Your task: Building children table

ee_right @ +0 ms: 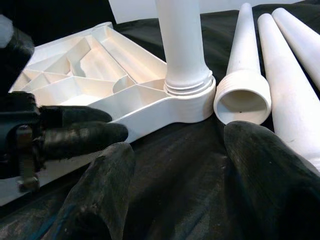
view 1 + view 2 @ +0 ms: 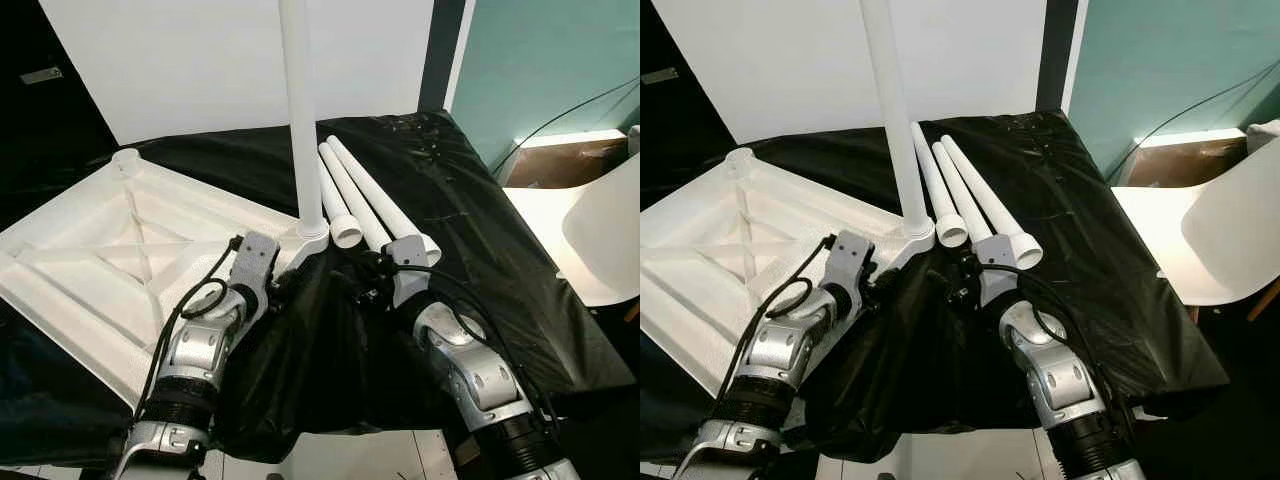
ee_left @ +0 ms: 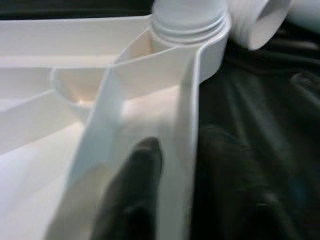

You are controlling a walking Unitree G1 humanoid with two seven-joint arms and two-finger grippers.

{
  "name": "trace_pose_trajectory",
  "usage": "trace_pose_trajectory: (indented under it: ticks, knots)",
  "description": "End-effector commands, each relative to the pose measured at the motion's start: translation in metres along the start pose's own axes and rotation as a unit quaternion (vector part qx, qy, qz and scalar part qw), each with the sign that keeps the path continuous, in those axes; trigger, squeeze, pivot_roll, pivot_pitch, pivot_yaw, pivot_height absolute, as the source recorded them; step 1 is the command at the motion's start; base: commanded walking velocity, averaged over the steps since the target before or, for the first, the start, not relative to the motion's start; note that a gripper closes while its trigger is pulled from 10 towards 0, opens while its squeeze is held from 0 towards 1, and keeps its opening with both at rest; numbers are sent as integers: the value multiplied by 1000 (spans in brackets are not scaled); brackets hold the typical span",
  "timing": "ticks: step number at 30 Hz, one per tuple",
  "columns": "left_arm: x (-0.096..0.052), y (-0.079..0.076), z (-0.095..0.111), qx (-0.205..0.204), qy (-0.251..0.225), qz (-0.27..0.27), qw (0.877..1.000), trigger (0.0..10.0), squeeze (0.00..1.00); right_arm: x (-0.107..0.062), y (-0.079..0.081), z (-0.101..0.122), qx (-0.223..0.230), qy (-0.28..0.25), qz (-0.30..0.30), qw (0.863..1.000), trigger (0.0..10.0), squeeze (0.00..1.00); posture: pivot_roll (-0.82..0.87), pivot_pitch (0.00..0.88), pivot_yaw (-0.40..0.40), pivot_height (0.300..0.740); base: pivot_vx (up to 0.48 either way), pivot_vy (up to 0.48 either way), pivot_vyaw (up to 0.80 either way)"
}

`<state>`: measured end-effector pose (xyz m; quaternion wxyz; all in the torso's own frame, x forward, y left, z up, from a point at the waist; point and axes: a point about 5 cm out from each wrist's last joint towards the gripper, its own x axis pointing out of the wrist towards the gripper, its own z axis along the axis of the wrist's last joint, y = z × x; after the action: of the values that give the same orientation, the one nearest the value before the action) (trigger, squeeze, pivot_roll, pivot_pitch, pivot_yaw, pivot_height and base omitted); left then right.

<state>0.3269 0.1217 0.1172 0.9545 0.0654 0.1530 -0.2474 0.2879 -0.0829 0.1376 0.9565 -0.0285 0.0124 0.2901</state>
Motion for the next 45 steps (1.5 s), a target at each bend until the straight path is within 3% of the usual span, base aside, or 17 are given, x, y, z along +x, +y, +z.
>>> trace_pose_trajectory:
  ticks: [1,4,5,6,7,10,15,21,25,27,31,32,33,34,43,44,45]
  knots:
    - [6,-9,3,-7,-8,-11,1000,2235,0,1,0,-1,2,2,-1,1000,10000,0,4,0,52,740,0,0,0]
    - [7,-12,13,-3,-34,-15,999,3216,0,1,-2,-1,2,3,-2,1000,10000,0,-5,0,45,740,0,0,0]
    - [7,-11,19,5,-53,-13,998,7765,0,1,-2,-1,0,3,-1,1000,10000,0,-9,0,40,740,0,0,0]
    - [7,-11,19,5,-53,-13,998,7765,0,1,-2,-1,0,3,-1,1000,10000,0,-9,0,40,740,0,0,0]
    - [6,-10,24,7,-72,-9,997,9490,0,1,-3,-1,-3,3,1,1000,10000,0,-11,0,38,740,0,0,0]
    - [1,-3,33,0,-116,5,993,10000,0,1,-6,1,-11,4,5,1000,10000,0,-25,0,27,740,0,0,0]
    - [-5,4,33,-3,-132,13,991,10000,0,1,-7,1,-13,3,6,1000,10000,0,-26,0,28,740,0,0,0]
    - [-26,19,34,5,-164,13,986,10000,0,1,-4,0,-7,3,3,1000,10000,0,-19,0,39,740,0,0,0]
    - [-29,23,33,20,-150,14,988,10000,0,1,-3,0,-7,2,4,1000,10000,0,-16,0,40,740,0,0,0]
    - [-36,26,19,44,-98,-12,994,10000,0,1,-2,-1,-3,3,3,1000,10000,0,-15,0,50,740,0,0,0]
    - [-42,24,3,45,-52,-52,996,10000,0,1,-2,-2,0,3,1,1000,10000,0,-16,0,54,740,0,0,0]
    - [-45,19,-1,47,-46,-78,995,10000,314,1,-2,-2,1,3,-1,1000,10000,0,-18,0,55,740,0,0,0]
    - [-45,19,-1,47,-46,-78,995,10000,314,1,-2,-2,1,3,-1,1000,10000,0,-18,0,55,740,0,0,0]
    - [-47,13,-3,40,-46,-99,993,10000,1000,1,-2,-2,1,2,-2,1000,10000,0,-18,0,55,740,0,0,0]
    - [-45,3,-17,56,-1,-120,991,10000,1000,1,-3,-2,0,2,-4,1000,10000,0,-21,0,53,740,0,0,0]
    - [-41,4,-27,71,42,-104,991,10000,0,1,-3,-2,0,2,-5,1000,10000,0,-24,0,53,740,0,0,0]
    - [-41,4,-27,71,42,-104,991,10000,0,1,-3,-2,0,2,-5,1000,10000,0,-24,0,53,740,0,0,0]
